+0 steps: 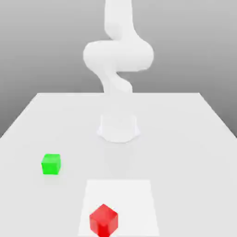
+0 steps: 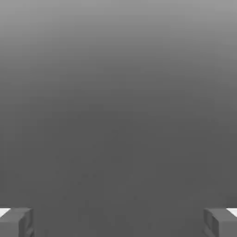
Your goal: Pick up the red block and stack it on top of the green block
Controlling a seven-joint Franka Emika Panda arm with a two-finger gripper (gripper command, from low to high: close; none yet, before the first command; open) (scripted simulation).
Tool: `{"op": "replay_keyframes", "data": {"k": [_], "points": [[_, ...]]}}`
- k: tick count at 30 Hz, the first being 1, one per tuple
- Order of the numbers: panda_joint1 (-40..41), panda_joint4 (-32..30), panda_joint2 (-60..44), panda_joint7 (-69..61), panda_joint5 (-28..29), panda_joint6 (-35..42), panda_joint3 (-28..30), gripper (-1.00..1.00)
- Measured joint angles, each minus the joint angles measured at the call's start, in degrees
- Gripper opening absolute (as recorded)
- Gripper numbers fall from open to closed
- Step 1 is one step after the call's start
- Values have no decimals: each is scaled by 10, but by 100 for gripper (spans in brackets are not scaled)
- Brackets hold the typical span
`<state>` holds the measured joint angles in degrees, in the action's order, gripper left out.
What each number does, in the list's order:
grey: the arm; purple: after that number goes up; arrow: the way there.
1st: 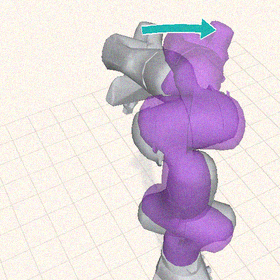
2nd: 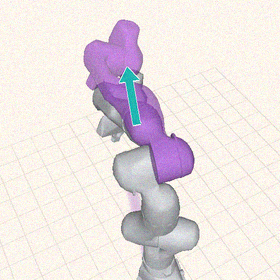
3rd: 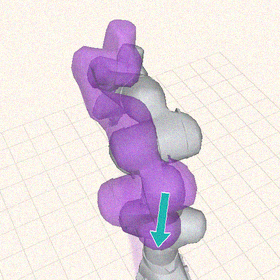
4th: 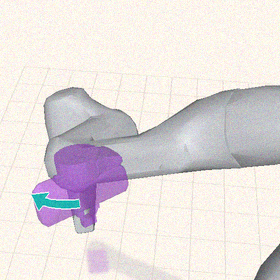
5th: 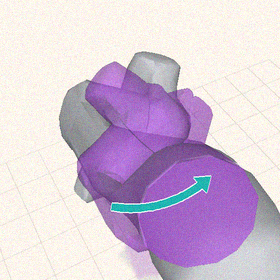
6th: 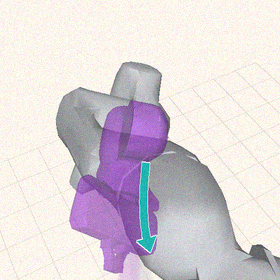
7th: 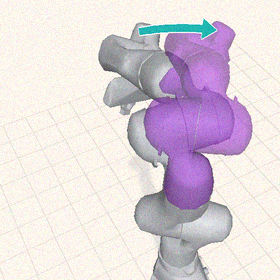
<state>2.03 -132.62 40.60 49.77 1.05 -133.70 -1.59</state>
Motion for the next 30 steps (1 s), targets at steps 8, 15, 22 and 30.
{"op": "replay_keyframes", "data": {"k": [8,15,22,30], "points": [[61,-27,-170,128,36,-61,-45,0],[92,-50,-316,236,63,-114,-62,0],[105,-74,-458,319,56,-169,-61,0],[88,-72,-620,363,52,-274,-40,0]]}}
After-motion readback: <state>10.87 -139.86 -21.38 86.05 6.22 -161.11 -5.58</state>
